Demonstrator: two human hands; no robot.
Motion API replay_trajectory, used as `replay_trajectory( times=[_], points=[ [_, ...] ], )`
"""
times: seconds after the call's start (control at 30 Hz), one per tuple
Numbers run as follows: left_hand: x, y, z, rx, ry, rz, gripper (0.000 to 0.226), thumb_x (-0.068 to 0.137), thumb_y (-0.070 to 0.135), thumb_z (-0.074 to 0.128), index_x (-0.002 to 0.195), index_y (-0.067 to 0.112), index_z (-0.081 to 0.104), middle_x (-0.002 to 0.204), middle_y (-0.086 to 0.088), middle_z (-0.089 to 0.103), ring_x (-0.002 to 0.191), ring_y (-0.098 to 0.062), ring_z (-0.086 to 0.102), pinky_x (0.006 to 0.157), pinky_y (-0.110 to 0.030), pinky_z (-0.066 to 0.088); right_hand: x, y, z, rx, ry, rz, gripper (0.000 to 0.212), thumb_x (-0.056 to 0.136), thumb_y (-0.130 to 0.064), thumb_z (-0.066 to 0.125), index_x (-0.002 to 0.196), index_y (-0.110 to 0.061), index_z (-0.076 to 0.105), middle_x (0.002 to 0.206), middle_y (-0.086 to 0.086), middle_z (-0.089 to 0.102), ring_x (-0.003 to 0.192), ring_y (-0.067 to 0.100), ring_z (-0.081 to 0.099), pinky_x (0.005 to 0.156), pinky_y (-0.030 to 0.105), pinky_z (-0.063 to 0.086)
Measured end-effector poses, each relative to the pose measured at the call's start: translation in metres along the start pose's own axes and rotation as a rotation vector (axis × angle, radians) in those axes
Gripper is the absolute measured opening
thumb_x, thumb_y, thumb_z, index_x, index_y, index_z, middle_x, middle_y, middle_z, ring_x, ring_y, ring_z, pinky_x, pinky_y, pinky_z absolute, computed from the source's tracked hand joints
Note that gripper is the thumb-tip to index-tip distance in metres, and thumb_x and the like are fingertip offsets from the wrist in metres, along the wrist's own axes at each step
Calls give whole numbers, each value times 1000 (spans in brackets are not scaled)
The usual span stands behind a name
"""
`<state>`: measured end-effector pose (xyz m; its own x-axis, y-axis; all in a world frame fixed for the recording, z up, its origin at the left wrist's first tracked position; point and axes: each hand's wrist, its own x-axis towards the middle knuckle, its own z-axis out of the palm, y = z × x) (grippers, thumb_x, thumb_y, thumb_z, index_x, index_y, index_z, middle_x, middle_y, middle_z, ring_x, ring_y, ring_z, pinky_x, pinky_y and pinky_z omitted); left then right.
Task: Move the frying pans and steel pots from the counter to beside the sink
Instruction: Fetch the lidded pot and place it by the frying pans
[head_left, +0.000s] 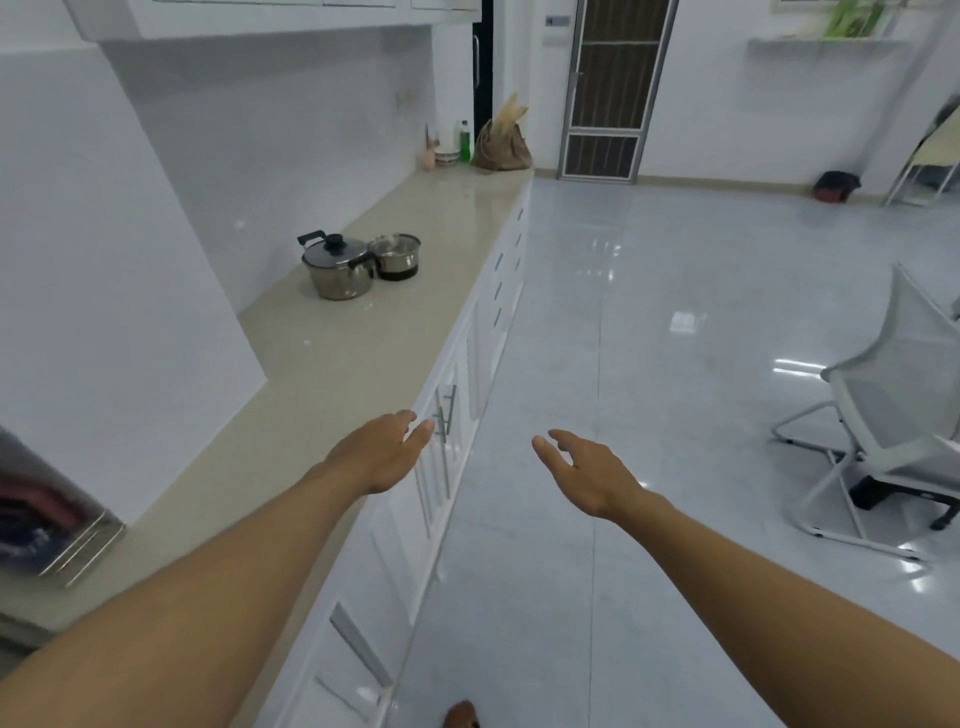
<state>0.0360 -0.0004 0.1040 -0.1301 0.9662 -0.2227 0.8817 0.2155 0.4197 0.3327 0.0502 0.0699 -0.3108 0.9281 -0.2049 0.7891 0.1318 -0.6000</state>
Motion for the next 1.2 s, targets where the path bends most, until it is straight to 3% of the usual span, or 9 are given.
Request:
replay_trajectory(
  times=[0.3,0.6,1.0,1.1,1.2],
  points=[
    [154,-6,-59,-6,-17,-17,72,98,66,21,152,22,37,156,-5,43,139,-26,45,112,-48,38,148,-33,-33,31,30,-7,81,94,-75,28,154,-23,39,155,3,48,142,24,45,118,42,34],
    [265,-24,-84,-40,15,-107,69,101,61,24,151,17,40,154,-7,46,137,-26,47,112,-46,38,295,-52,-52,6,-51,-82,82,93,-76,27,154,-21,40,153,5,51,137,25,50,115,42,38],
    [404,-23,-123,-83,144,-303,51,101,58,25,110,21,57,114,-3,63,102,-22,58,94,-46,47,504,-58,-91,-17,-196,-232,83,92,-77,28,153,-22,41,150,5,54,135,24,53,111,39,39],
    [427,-27,-123,-96,134,-340,54,101,58,25,119,19,58,118,-1,62,108,-23,58,96,-45,47,539,-62,-91,-12,-246,-255,84,91,-78,28,153,-22,42,149,5,55,134,23,54,109,37,39],
    [454,-38,-129,-102,147,-386,53,101,57,27,114,17,58,119,-4,63,111,-26,59,99,-46,46,577,-66,-89,-20,-276,-258,83,91,-78,29,153,-22,42,149,4,55,135,23,53,110,37,38]
  ],
)
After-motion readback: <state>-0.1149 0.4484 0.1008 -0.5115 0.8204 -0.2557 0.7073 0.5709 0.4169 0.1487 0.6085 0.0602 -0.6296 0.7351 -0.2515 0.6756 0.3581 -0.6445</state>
